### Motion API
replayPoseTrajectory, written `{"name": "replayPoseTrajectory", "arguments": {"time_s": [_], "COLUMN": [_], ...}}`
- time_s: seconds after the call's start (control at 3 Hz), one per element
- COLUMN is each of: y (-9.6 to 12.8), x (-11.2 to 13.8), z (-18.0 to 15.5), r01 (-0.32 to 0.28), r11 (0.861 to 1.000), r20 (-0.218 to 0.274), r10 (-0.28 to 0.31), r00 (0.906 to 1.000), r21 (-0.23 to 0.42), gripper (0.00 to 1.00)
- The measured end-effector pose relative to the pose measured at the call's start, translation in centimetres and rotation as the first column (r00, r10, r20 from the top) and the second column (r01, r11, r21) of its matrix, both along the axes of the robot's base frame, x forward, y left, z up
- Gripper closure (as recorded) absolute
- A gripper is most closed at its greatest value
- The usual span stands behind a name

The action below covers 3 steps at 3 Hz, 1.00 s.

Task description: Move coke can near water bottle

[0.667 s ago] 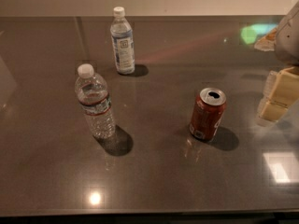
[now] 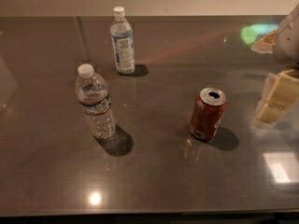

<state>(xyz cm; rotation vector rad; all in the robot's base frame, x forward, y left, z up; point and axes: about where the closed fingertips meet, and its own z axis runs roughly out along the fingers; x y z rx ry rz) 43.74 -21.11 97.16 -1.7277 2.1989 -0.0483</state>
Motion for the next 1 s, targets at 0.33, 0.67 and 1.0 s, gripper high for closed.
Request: {"name": "replayPoseTrajectory", "arguments": {"time_s": [0.33, 0.67, 1.0], "y": [1.2, 2.8, 4.3], "x": [-0.1, 0.4, 1.6], "z": [-1.5, -3.5, -5.1], "r01": [-0.038, -0.078, -0.093], "r11": [0.996, 0.982, 0.970], "r20": [-0.012, -0.011, -0.014], "r10": [0.039, 0.081, 0.098], "r00": [0.9992, 0.9967, 0.9951], "r21": [0.082, 0.170, 0.225], "gripper": [0.00, 0.00, 0.00]}}
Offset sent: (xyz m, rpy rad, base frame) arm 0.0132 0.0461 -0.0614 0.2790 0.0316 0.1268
